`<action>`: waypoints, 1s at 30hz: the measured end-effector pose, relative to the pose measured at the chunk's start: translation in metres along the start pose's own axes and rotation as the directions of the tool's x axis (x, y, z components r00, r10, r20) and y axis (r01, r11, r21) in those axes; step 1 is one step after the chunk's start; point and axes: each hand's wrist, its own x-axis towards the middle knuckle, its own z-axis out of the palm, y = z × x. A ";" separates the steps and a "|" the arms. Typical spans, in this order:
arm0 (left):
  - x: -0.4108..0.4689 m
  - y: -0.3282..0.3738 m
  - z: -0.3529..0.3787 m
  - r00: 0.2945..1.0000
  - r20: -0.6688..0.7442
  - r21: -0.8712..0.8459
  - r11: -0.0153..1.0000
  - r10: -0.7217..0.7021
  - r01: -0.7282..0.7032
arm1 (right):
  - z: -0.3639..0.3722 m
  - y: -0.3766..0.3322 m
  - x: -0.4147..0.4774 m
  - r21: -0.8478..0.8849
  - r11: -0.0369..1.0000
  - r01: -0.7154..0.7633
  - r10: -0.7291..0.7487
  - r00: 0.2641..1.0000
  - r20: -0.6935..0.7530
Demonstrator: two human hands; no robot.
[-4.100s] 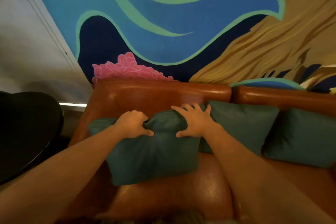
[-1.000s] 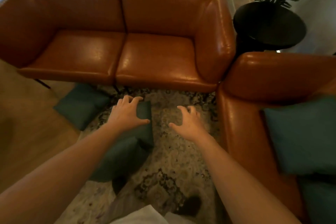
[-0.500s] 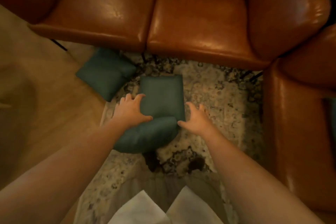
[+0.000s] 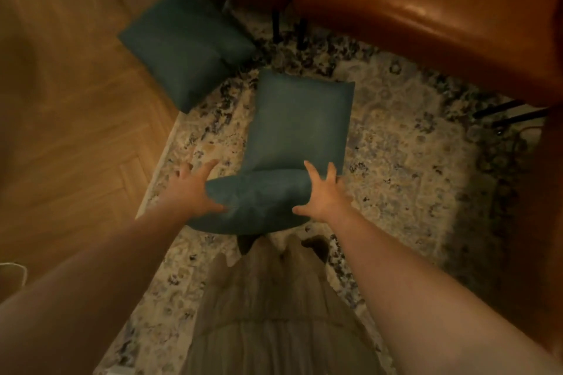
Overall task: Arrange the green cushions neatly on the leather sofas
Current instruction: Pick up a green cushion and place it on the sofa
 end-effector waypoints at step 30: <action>-0.082 0.032 -0.232 0.909 0.083 0.166 0.894 0.408 -0.416 | -0.137 0.034 -0.150 0.862 0.495 0.112 0.307 0.905 -0.294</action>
